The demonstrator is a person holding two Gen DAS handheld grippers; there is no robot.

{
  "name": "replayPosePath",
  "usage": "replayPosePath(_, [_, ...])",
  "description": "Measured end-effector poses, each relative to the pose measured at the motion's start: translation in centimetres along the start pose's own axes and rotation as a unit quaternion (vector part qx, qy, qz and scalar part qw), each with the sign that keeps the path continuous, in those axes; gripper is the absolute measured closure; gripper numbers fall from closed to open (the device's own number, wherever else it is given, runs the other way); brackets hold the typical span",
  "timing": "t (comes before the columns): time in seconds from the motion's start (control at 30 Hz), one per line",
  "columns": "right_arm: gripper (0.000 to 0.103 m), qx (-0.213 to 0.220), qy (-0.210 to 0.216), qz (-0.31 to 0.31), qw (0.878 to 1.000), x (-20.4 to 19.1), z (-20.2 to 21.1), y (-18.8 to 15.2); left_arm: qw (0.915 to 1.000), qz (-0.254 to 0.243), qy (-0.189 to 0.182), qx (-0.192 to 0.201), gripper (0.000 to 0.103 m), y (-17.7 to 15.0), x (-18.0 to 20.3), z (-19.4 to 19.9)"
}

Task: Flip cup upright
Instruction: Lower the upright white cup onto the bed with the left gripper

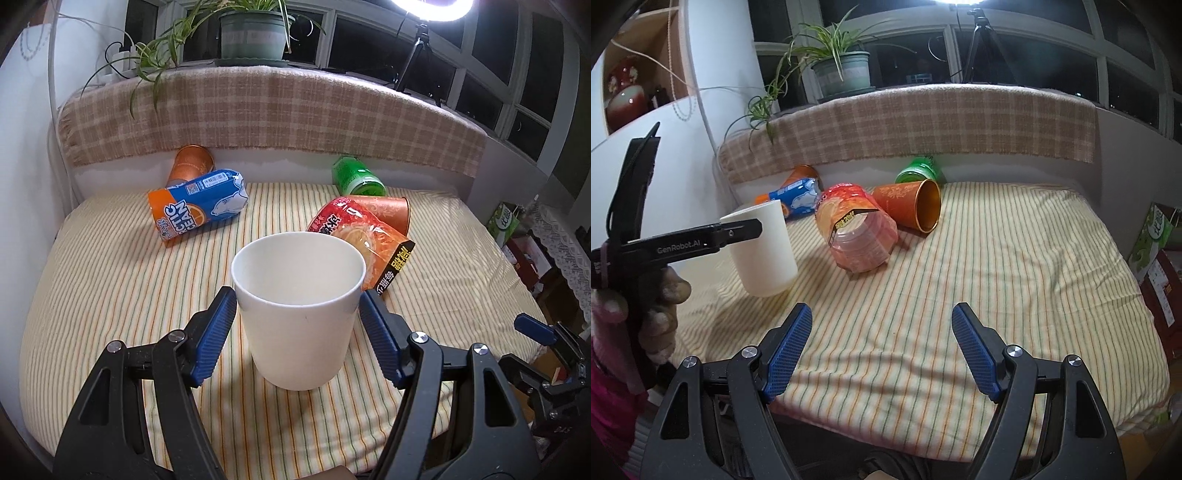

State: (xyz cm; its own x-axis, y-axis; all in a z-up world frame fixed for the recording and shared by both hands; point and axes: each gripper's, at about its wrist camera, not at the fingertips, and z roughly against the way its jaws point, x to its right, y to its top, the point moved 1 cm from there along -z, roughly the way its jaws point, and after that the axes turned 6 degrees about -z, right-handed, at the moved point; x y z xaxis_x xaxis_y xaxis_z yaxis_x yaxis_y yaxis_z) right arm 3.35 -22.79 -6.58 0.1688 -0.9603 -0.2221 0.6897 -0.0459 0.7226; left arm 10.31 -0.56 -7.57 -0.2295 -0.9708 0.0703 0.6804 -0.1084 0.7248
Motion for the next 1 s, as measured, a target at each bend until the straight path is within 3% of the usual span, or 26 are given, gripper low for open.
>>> replayPosePath(0.47, [0.025, 0.001, -0.006, -0.005, 1.000, 0.4, 0.0, 0.1, 0.9999, -0.012, -0.001, -0.010, 0.032, -1.3, 0.9, -0.4])
replayPosePath(1.0, [0.025, -0.001, -0.004, -0.003, 1.000, 0.0, -0.1, 0.1, 0.9990, -0.028, -0.030, -0.017, 0.033, -2.5, 2.1, 0.9])
